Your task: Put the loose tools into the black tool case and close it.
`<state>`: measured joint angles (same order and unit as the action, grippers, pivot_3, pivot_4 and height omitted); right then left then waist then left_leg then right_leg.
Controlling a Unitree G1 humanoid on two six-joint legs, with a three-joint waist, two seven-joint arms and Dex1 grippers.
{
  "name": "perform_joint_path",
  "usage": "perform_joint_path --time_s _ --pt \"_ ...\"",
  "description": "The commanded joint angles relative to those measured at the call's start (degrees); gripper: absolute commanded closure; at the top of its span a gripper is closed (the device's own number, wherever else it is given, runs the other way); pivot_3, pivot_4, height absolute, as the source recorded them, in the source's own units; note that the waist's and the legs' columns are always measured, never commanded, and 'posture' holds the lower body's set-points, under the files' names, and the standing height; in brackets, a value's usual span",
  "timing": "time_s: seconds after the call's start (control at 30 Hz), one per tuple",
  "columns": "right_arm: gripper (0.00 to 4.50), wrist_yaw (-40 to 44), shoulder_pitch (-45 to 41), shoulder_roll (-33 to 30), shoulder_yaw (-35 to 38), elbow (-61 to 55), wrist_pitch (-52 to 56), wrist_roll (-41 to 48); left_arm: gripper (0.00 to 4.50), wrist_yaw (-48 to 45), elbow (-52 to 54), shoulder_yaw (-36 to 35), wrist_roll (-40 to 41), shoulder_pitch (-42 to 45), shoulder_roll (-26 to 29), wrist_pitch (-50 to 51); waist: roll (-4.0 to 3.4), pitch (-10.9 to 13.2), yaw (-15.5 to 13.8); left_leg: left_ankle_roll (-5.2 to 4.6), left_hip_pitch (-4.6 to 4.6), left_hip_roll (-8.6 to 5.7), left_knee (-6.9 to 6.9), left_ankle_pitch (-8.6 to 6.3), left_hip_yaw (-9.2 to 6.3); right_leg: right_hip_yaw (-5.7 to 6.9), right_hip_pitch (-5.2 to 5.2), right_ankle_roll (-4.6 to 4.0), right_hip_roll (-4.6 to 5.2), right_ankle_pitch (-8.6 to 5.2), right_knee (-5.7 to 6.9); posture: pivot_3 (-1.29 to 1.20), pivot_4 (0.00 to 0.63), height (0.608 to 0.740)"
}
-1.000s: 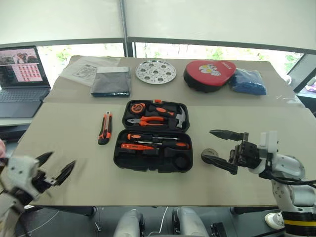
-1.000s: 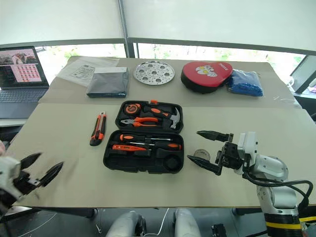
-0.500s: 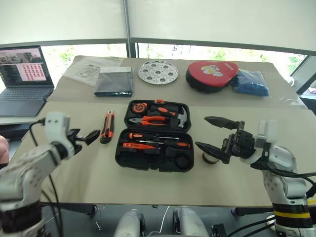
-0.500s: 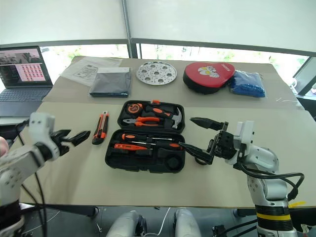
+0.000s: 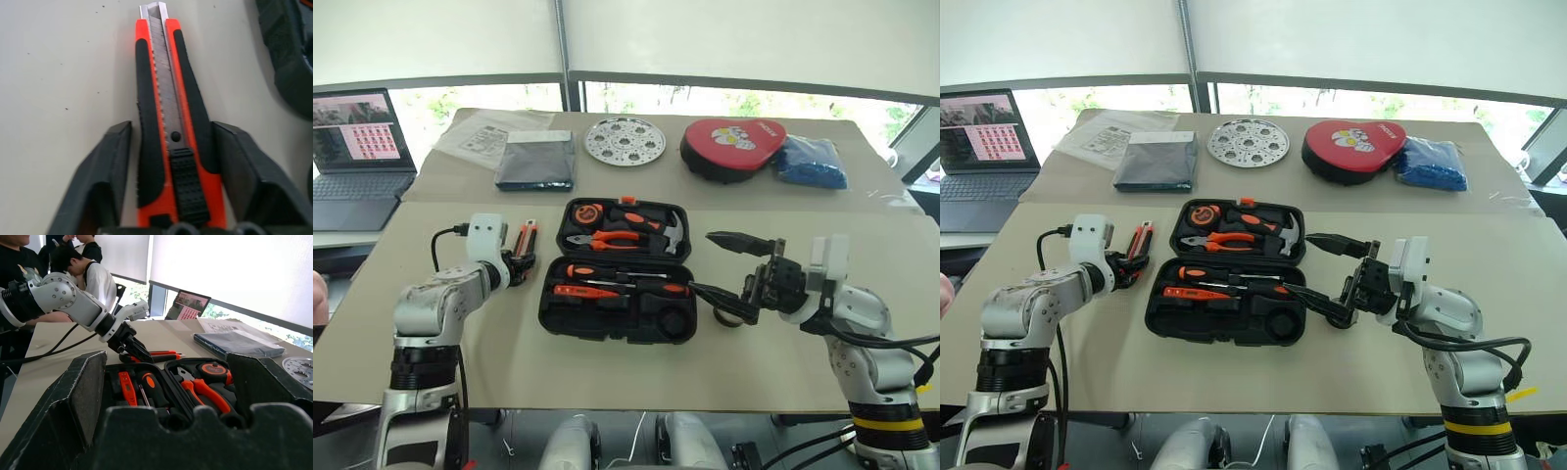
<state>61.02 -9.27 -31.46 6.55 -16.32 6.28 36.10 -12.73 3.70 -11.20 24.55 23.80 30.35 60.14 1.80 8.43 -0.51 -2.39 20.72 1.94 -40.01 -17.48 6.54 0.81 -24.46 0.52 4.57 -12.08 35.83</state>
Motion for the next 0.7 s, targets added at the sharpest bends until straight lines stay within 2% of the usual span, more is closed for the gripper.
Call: perform_joint_path --time_s 0.03,0.17,0.23,0.3,0.4,0.5,0.57,0.7 --pt "0.0 0.4 0.4 -0.3 1.1 -1.5 -0.7 0.9 2.76 -6.8 0.6 -3.4 -0.5 -3.8 4.8 -7.7 0.0 0.0 0.5 0.0 -0.03 0.01 0.03 0.0 0.01 -0.03 -0.01 -0.01 0.0 -0.01 0.0 0.0 0.15 0.74" --pt "0.0 1.0 1.0 -0.7 1.7 -1.8 -0.5 1.4 2.76 -22.7 0.1 -6.3 1.7 -6.9 9.6 -24.6 0.02 0.0 0.6 0.11 0.05 0.06 0.15 0.06 0.04 -0.01 -0.24 -0.14 -0.01 -0.08 0.1 0.0 0.15 0.74" --pt "0.0 1.7 1.3 -1.5 2.0 -2.1 0.2 1.9 2.76 -36.1 2.5 -6.5 5.3 -8.5 12.1 -31.4 0.02 0.0 0.3 0.18 0.27 0.06 0.13 0.1 0.04 0.01 -0.48 -0.17 0.02 -0.08 0.16 0.0 0.15 0.74" --pt "0.0 4.9 3.3 -4.8 2.5 -3.7 3.3 4.2 2.76 -52.3 5.4 -1.3 3.4 -11.6 19.5 -40.3 0.02 0.0 0.0 0.19 0.46 0.03 0.12 0.15 0.05 0.06 -0.66 -0.17 0.09 -0.08 0.2 0.0 0.15 0.74" --pt "0.0 9.8 6.4 -10.0 2.0 -5.2 5.1 4.4 2.76 -64.1 8.1 7.4 -0.2 -12.0 25.5 -46.1 -0.09 0.0 -0.4 0.12 0.49 -0.01 0.15 0.11 0.08 0.14 -0.65 -0.24 0.16 -0.15 0.08 0.0 0.15 0.74" --pt "0.0 11.3 8.6 -12.8 1.3 -5.4 4.8 2.5 2.76 -66.3 9.6 14.6 -3.4 -8.6 25.4 -47.6 -0.14 0.0 -0.4 -0.12 0.47 -0.06 0.11 -0.03 0.22 0.09 -0.59 -0.21 0.2 -0.18 0.02 0.0 0.15 0.74" --pt "0.0 11.4 9.8 -13.8 1.1 -5.3 4.7 1.2 2.76 -65.4 9.7 18.0 -6.1 -6.5 24.5 -46.6 -0.09 0.0 -0.3 -0.51 0.5 -0.06 0.0 -0.24 0.2 0.04 -0.57 -0.15 0.06 -0.16 0.03 0.0 0.15 0.74" --pt "0.0 10.5 11.6 -13.9 2.1 -5.6 4.4 0.4 2.76 -63.2 9.3 23.7 -11.1 -2.5 22.0 -44.3 -0.07 0.0 -0.2 -0.55 0.56 -0.07 -0.2 -0.26 0.18 -0.02 -0.56 -0.09 -0.15 -0.13 0.07 0.0 0.15 0.74"
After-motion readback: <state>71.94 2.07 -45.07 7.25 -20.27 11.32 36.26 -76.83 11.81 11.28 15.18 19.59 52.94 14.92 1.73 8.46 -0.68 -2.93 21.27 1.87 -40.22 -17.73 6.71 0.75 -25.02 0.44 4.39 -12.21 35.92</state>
